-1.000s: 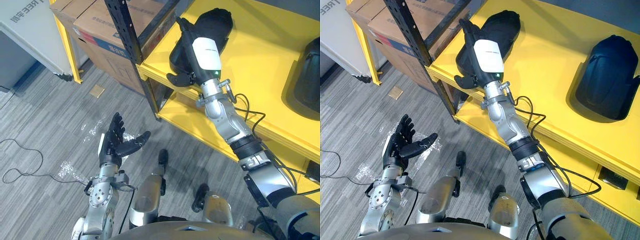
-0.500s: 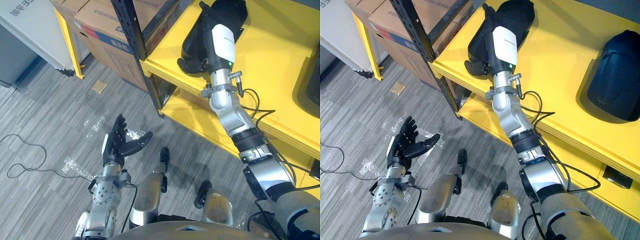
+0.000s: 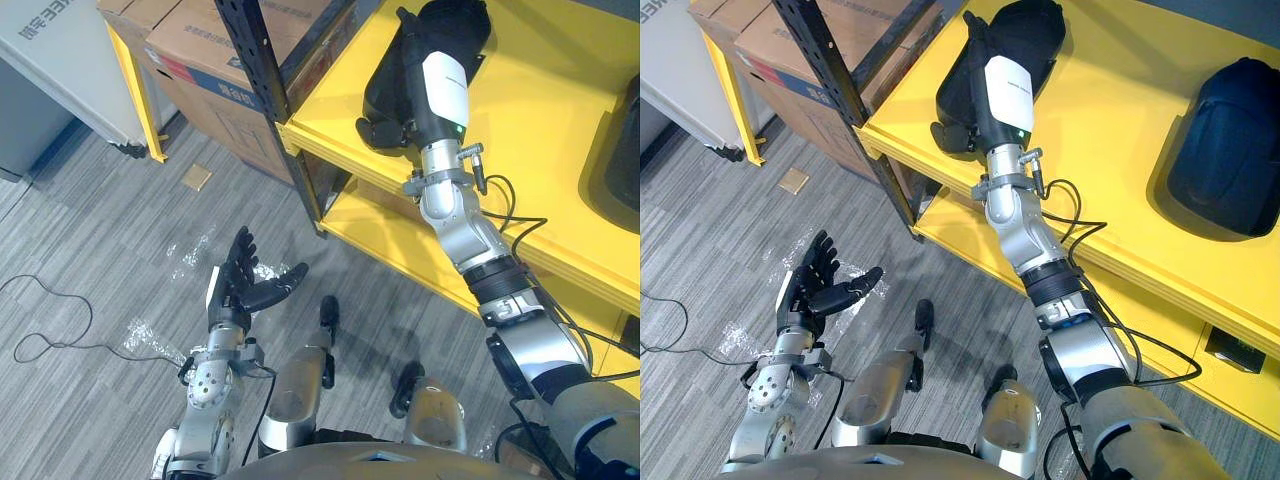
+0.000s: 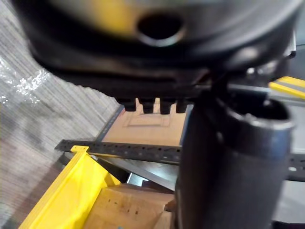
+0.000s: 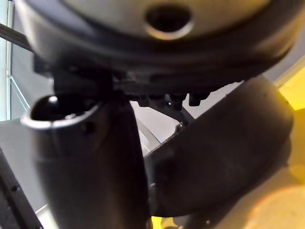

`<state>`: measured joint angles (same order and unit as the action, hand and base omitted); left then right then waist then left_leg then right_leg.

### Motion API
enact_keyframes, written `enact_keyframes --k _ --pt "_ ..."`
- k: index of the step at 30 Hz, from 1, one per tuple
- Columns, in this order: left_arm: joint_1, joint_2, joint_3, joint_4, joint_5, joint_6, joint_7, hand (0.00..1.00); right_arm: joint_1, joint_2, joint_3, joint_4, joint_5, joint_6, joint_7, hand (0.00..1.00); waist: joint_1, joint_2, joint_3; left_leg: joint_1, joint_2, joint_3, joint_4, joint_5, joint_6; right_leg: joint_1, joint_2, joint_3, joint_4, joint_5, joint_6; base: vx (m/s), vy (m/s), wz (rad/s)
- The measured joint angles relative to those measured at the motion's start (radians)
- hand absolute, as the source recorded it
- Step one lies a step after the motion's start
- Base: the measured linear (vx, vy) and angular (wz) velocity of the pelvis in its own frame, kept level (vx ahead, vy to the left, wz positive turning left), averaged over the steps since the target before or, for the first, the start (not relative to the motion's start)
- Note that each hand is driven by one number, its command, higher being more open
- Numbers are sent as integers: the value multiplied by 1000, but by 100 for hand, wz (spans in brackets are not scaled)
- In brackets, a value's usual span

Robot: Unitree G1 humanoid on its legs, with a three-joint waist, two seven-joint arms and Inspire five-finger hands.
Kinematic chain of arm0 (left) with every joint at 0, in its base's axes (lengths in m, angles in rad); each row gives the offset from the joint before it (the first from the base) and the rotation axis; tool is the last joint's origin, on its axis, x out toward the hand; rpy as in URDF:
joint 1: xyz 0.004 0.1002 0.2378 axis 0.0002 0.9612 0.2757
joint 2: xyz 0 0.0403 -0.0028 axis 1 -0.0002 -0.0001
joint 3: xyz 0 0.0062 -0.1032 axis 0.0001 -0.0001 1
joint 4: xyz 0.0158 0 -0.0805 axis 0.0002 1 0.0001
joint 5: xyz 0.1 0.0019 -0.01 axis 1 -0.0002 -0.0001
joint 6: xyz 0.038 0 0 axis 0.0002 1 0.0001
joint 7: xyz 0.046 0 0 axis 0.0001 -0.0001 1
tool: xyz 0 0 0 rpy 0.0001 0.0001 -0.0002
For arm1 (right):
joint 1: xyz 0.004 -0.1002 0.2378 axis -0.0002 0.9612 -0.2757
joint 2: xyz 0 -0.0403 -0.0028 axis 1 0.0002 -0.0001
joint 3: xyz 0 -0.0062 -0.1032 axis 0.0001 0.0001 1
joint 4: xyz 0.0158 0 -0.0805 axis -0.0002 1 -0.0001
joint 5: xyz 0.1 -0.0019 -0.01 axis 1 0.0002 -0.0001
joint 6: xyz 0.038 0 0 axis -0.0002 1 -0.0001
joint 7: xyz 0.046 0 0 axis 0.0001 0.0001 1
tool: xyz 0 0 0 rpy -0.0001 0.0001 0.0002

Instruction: Walk over and take three plastic housings, then place them on the shelf

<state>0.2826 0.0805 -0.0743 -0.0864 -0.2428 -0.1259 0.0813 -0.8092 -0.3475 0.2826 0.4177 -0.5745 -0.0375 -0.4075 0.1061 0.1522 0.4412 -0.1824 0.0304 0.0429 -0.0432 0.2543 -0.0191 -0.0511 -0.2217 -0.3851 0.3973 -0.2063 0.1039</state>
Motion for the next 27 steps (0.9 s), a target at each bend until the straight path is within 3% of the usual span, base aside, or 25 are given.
enact_keyframes --k 3,7,10,14,17,23,27 --pt "-1 0 -2 -1 0 -2 -5 100 15 1 0 -33 1 -30 -4 100 0 -2 -1 3 2 7 -8 1 0 2 4 2 -13 4 4 44 -31 -5" --pt "4 2 -7 -3 0 -5 -3 100 192 58 -14 -341 56 -49 -12 100 -2 -23 -11 39 6 42 -35 1 4 28 18 26 -62 22 19 88 -56 -19" --pt "2 14 -5 -15 10 -6 7 100 347 131 -15 -572 143 -72 -12 100 -21 -75 -44 61 18 83 -38 -19 5 53 37 60 -125 47 20 104 -59 -38" --pt "1 19 -6 -47 23 -10 6 100 514 150 -52 -734 268 -79 17 100 -59 -135 -105 106 18 128 -38 -44 10 101 42 103 -193 75 24 110 -42 -38" --pt "-12 17 8 -74 28 -31 3 100 617 149 -107 -801 400 -100 83 100 -85 -144 -130 137 17 156 -39 -62 10 127 44 132 -226 89 28 71 -4 -36" --pt "-22 14 85 -111 63 -46 3 100 835 152 -277 -849 555 -137 166 100 -115 -130 -185 165 24 204 -42 -78 5 142 55 178 -265 111 24 19 6 -25" --pt "2 -1 144 -117 66 -46 0 100 968 212 -435 -849 677 -163 206 100 -142 -127 -196 182 34 233 -45 -86 -5 142 64 204 -281 114 16 -18 7 -22"
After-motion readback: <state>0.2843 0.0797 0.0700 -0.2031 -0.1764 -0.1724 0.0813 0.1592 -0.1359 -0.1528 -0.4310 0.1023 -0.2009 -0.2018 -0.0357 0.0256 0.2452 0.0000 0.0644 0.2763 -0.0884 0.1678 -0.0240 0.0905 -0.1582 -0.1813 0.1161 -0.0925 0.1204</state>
